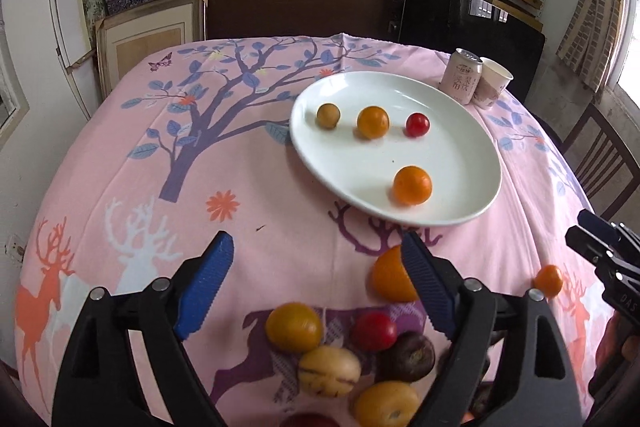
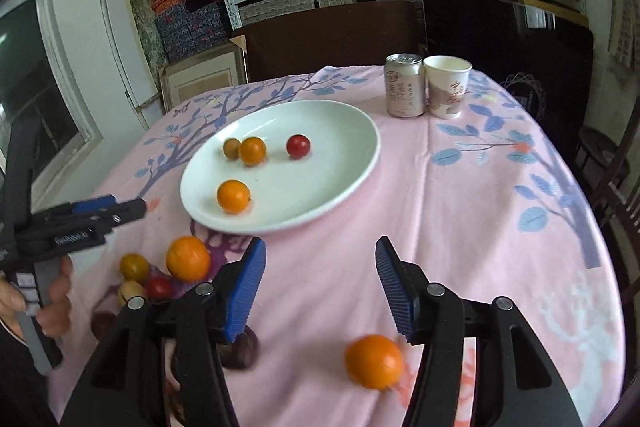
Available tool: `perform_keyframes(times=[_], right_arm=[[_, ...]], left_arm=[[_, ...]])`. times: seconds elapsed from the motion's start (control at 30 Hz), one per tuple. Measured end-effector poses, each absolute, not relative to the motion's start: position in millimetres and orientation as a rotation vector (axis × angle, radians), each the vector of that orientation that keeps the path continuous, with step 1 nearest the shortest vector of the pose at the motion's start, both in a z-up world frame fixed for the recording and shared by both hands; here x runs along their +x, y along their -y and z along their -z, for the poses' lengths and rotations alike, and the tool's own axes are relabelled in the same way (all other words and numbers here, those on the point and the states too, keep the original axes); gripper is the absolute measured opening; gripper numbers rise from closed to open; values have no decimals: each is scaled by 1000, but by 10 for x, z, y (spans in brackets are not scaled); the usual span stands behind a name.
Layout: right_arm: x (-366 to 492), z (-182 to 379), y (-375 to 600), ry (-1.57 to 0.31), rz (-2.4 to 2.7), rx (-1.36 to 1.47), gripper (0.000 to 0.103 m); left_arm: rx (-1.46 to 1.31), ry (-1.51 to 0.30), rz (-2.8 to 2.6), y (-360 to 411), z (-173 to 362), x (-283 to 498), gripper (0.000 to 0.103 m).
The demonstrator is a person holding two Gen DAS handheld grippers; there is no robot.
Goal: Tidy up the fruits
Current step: 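Grasp a large orange with the right tool while the left tool grasps a red plum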
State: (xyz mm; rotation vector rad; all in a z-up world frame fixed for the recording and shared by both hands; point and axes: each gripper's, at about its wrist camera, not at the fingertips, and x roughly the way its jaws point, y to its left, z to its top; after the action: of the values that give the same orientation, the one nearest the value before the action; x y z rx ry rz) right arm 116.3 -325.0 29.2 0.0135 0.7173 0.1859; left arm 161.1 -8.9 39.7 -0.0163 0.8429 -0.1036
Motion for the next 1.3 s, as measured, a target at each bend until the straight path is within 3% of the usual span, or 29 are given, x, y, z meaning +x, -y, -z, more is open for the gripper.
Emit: perform_keyframes(times=[0.37,0.4,0.43,0.97,1.07,1.13,1.17,1.3], right_arm=[[1055,258,3269,-892,-190,-78,60],[1086,301,3240,-902,-197,-81,56],[1113,333,3226,-911,-193,-82,38],[674,22,3153,-825,-290,11,38],[617,30,3093,-828,-312,11,38],[591,19,3062,-826,-325,11,38],[580,10,3052,-823,-330,12,38],[536,-19,3028,-813,-348,16,38]], left_arm=[[28,-884,95,-249,-155,879,84],[32,-887,90,-277,-142,837,84],[35,-890,86,-304,-130,794,84],[18,-969,236,-256,26,559,83],[-36,-978,283,-249,52,605,69],[-85,-990,292,-280,77,660,49],[-106,-1001,291,-307,98,699,44],[-229,-1050,349,-411,217,805,42]])
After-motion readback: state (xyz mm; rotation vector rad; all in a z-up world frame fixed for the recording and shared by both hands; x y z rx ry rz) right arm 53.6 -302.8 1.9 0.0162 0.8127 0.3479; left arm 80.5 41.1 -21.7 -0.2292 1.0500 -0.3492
